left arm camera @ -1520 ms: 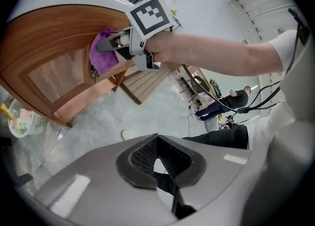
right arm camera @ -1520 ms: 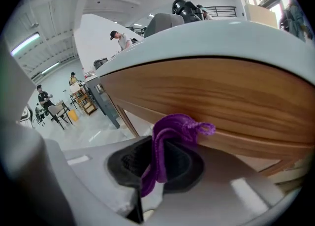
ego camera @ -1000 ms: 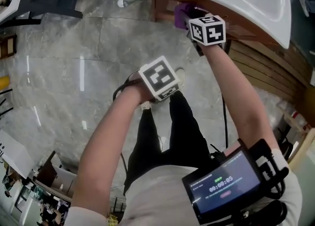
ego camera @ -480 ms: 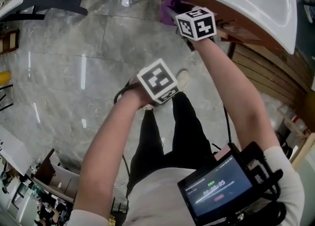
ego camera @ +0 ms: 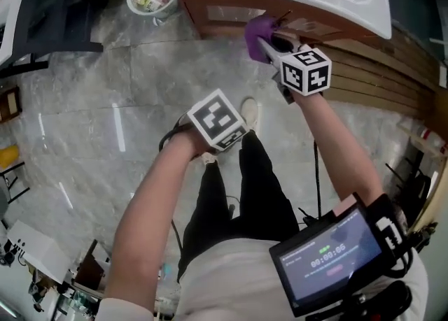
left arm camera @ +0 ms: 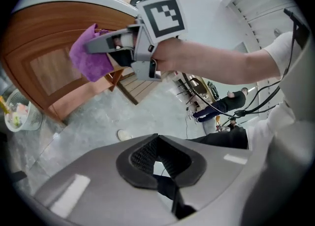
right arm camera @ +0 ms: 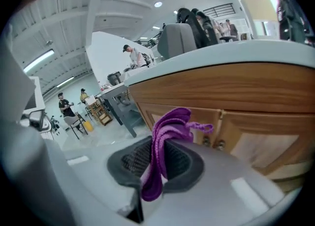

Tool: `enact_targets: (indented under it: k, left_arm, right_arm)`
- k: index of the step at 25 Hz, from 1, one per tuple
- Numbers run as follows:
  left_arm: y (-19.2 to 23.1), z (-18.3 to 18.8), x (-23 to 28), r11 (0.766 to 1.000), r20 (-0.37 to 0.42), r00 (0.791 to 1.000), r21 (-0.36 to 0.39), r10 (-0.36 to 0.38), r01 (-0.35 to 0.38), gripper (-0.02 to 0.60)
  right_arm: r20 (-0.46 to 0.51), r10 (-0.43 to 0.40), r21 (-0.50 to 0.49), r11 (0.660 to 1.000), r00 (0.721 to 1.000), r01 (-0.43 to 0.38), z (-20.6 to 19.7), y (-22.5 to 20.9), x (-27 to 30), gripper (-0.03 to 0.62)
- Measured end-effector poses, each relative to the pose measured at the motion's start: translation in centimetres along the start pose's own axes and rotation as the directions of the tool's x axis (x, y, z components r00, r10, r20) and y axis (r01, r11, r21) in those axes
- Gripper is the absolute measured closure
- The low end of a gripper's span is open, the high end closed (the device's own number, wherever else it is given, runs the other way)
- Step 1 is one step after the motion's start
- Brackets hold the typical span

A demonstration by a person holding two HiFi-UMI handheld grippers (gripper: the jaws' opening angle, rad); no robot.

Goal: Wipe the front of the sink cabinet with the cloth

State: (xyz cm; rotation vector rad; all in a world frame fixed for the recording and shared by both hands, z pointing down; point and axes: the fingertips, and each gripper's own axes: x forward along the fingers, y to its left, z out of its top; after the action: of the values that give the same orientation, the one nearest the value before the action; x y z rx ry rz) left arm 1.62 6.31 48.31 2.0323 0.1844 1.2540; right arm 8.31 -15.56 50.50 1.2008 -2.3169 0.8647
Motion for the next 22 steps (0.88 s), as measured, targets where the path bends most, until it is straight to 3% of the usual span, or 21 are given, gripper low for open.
enact_targets:
  k: [6,13,17,22]
  left_arm:
    - [-2.2,3.7,2.5,0.995,-0.055,0.998,0.091,-0.033,0.038,0.575]
    - [-2.4,8.3,5.7,0.992,-0.065,0.996,0.109,-0.053,0.06,0.574]
    - [-1.8,9.6,7.1,0.991,-0.077,0.996,0.121,-0.052,0.061,0.575]
    - [-0.7,10.9,7.6,0.992,-0.061,0.996,0.105,-0.06,0.066,0.574]
  right_arm:
    - [-0.019,-0.231,0.064,0.971,0.973,0.232,-5.1,-12.0,-11.8,0.539]
    - [-0.116,-0.458,0.082,0.88,0.881,0.468,-9.7,-26.6,-20.0,0.539]
    - [-0.152,-0.485,0.066,0.865,0.861,0.498,-10.3,-30.5,-19.0,0.539]
    - [-0.156,-0.452,0.047,0.885,0.878,0.464,-8.9,-31.1,-15.4,0.539]
